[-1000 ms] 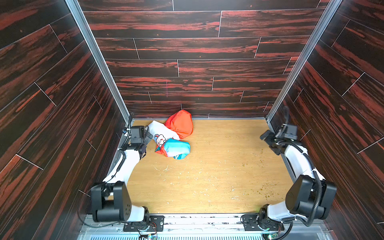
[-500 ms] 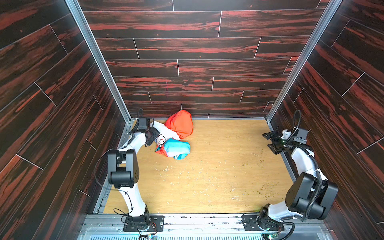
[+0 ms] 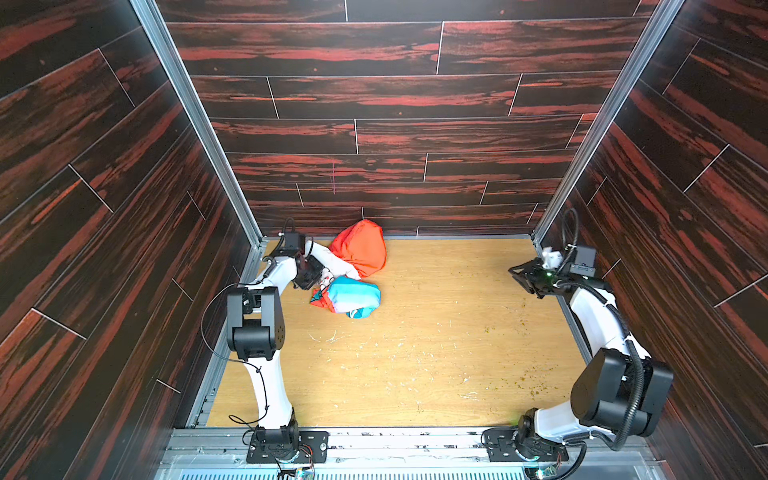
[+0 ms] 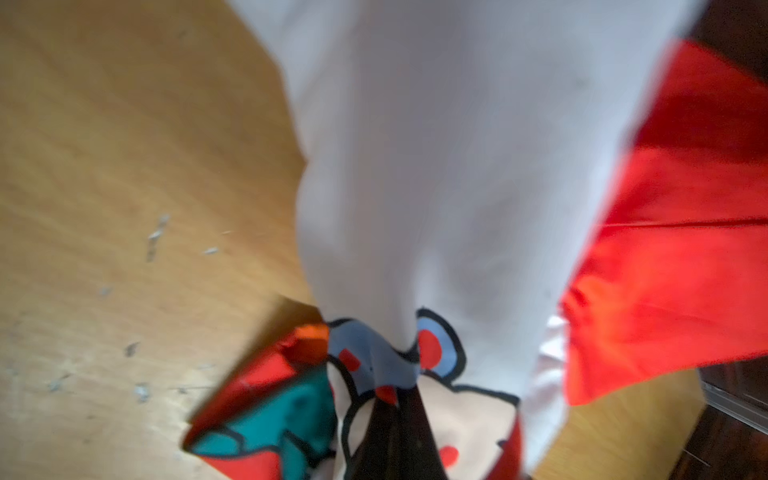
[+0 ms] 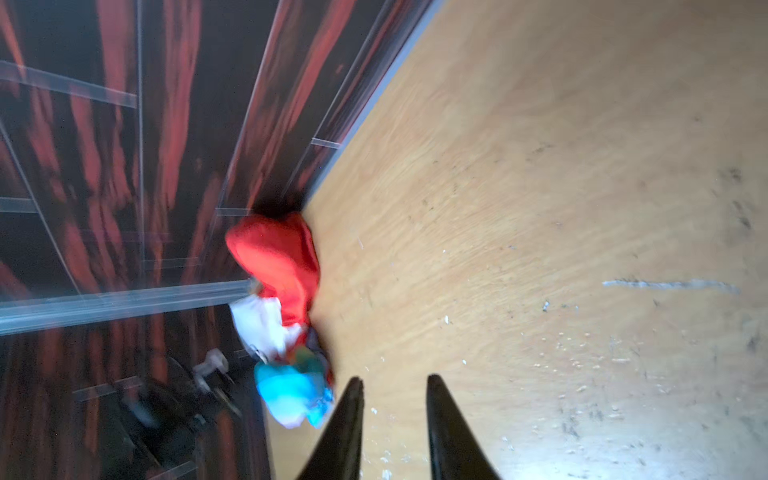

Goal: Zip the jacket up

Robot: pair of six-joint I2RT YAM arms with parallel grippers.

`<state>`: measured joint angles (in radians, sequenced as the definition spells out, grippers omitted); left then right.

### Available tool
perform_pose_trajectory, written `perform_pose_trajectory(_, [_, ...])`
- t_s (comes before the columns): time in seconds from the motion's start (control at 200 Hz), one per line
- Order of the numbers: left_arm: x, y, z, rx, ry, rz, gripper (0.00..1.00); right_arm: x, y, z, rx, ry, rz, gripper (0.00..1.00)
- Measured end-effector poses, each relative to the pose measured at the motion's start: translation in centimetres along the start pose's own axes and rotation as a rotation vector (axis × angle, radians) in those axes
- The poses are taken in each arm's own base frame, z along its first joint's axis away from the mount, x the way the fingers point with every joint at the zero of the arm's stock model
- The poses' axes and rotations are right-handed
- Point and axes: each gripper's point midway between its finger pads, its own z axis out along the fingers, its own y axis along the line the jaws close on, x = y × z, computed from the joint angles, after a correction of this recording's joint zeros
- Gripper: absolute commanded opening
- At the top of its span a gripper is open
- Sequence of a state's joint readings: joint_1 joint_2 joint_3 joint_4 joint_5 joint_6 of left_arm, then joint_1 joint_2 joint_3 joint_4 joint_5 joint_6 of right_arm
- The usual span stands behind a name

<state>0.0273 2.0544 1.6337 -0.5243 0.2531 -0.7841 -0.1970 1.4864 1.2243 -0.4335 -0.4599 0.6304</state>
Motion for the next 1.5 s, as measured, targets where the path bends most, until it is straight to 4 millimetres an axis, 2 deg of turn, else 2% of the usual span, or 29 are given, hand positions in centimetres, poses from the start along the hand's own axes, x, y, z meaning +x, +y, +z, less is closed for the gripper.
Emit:
perform_pose_trajectory(0.105, [0.6, -4.3, -1.9, 0.06, 0.0, 0.098, 0.0, 0.7, 2.6, 0.2, -0.023, 0.019, -0.062, 0.11])
perform_pose_trajectory(0.195, [2.8, -7.9, -3.5, 0.114, 0.018, 0.188, 0.0, 1.3, 4.6, 0.3, -0.038, 0.032, -0.113, 0.09])
perform_pose_trajectory(0.336, [8.5, -12.2, -5.6, 0.178, 0.077, 0.31, 0.0, 2.2, 6.8, 0.1, -0.059, 0.051, -0.163, 0.1])
perform_pose_trajectory(0.491, [15.2, -15.9, -7.4, 0.245, 0.144, 0.431, 0.02, 3.0, 7.0, 0.1, -0.053, 0.078, -0.172, 0.14])
perform_pose_trajectory(0.546, [17.4, -16.7, -7.7, 0.264, 0.171, 0.463, 0.1, 3.3, 6.8, 0.0, -0.045, 0.088, -0.175, 0.18])
perform_pose_trajectory(0.631, [21.2, -17.9, -7.9, 0.299, 0.222, 0.507, 0.41, 3.9, 6.7, -0.5, -0.035, 0.093, -0.182, 0.26])
perform_pose_trajectory(0.656, [22.2, -18.2, -7.9, 0.308, 0.232, 0.523, 0.47, 4.1, 6.7, -0.7, -0.033, 0.092, -0.182, 0.3])
perform_pose_trajectory(0.691, [23.4, -18.5, -7.9, 0.316, 0.246, 0.537, 0.61, 4.3, 6.7, -1.1, -0.032, 0.091, -0.188, 0.37])
perform_pose_trajectory(0.792, [25.9, -18.2, -7.6, 0.318, 0.274, 0.548, 0.65, 5.1, 7.1, -2.2, -0.034, 0.088, -0.214, 0.52])
perform_pose_trajectory(0.872, [25.8, -17.0, -7.6, 0.293, 0.254, 0.536, 0.66, 6.0, 7.5, -2.7, -0.04, 0.094, -0.248, 0.6])
perform_pose_trajectory(0.942, [24.3, -15.5, -8.1, 0.259, 0.2, 0.514, 0.71, 7.0, 7.7, -2.7, -0.039, 0.111, -0.273, 0.65])
perform_pose_trajectory(1.077, [19.5, -13.1, -10.4, 0.229, 0.063, 0.423, 0.75, 10.7, 8.6, -1.6, -0.031, 0.19, -0.341, 0.68])
perform_pose_trajectory(1.112, [18.3, -12.4, -10.7, 0.225, 0.04, 0.39, 0.77, 12.1, 9.0, -1.1, -0.03, 0.222, -0.365, 0.69])
perform_pose_trajectory(1.137, [17.4, -11.9, -10.8, 0.221, 0.027, 0.365, 0.83, 13.0, 9.3, -0.7, -0.029, 0.242, -0.383, 0.69])
perform_pose_trajectory(1.172, [16.3, -11.2, -10.6, 0.215, 0.013, 0.329, 0.84, 14.3, 9.7, -0.1, -0.029, 0.273, -0.408, 0.69])
perform_pose_trajectory(1.248, [14.5, -9.5, -9.2, 0.188, 0.009, 0.263, 0.85, 17.2, 10.2, 1.6, -0.013, 0.345, -0.462, 0.69])
perform_pose_trajectory(1.303, [14.3, -8.7, -7.7, 0.168, 0.033, 0.236, 0.85, 19.3, 10.4, 3.2, 0.011, 0.398, -0.503, 0.69])
perform_pose_trajectory(1.388, [15.2, -8.1, -4.6, 0.149, 0.098, 0.22, 0.84, 22.0, 10.4, 5.4, 0.054, 0.467, -0.552, 0.68])
perform_pose_trajectory(1.498, [16.8, -7.1, -0.6, 0.124, 0.183, 0.192, 0.85, 24.3, 10.1, 7.5, 0.104, 0.517, -0.596, 0.67])
